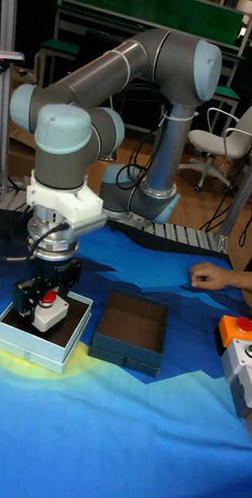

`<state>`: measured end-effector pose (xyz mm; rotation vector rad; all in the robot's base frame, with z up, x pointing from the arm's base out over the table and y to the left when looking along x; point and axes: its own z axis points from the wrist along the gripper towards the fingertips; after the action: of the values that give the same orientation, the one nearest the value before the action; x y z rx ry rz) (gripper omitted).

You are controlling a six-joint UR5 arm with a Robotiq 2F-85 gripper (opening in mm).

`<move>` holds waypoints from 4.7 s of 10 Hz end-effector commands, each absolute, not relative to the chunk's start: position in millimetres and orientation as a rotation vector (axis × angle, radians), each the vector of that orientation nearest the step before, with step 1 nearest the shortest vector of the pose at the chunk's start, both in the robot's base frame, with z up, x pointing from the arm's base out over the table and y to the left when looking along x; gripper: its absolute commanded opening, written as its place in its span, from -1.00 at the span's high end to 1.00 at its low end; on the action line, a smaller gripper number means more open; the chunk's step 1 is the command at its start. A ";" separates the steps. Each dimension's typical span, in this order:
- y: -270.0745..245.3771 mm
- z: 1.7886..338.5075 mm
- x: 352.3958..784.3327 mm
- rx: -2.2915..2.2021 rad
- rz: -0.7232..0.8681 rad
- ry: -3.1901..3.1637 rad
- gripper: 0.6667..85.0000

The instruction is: Move an object from one box to another

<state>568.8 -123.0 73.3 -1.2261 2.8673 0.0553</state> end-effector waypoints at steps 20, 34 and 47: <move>87.4 128.2 585.3 0.287 0.207 2.997 0.99; 86.5 55.1 565.5 -0.141 0.164 2.962 -0.48; 64.7 117.8 553.8 -0.053 0.147 3.032 -0.23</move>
<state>552.2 70.5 92.1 -0.1574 3.0184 0.1286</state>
